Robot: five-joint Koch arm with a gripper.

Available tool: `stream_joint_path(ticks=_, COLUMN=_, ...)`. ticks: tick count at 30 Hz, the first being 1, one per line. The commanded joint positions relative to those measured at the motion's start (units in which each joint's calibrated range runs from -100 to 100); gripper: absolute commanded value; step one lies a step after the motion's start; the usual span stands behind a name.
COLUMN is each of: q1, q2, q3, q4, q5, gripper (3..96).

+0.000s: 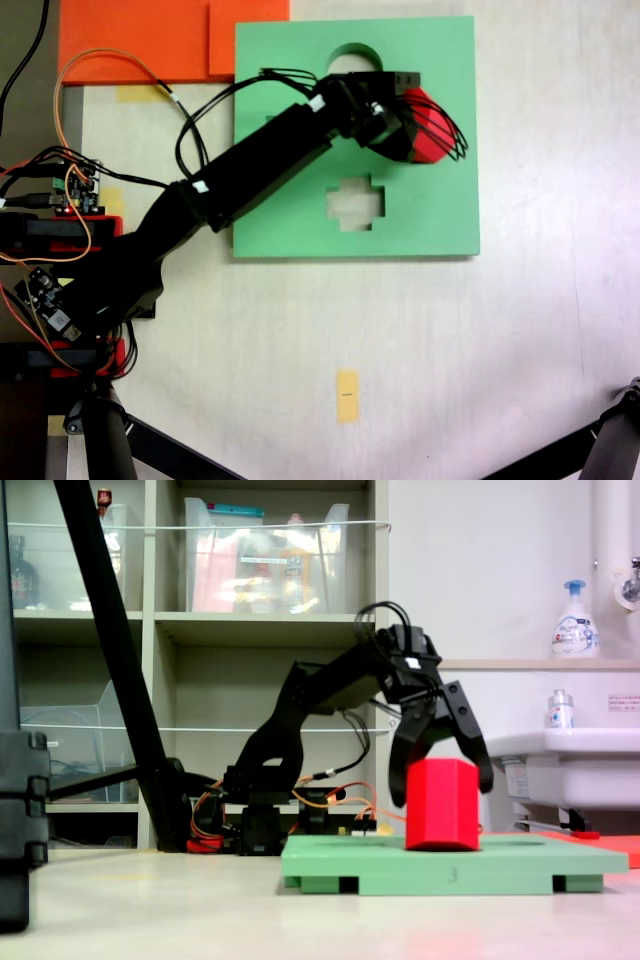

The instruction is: Put the octagonal pillar block into the corresponding hole

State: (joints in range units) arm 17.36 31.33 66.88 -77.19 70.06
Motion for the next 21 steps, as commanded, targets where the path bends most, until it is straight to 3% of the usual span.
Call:
stream_joint_path(ticks=1, q1=-0.20, q2=0.24, q3=1.52, q4=3.67, q5=0.54, gripper=28.6)
stream_joint_path(ticks=21, q1=2.00, q2=-8.70, q3=1.52, q4=-0.28, q5=3.81, gripper=30.9)
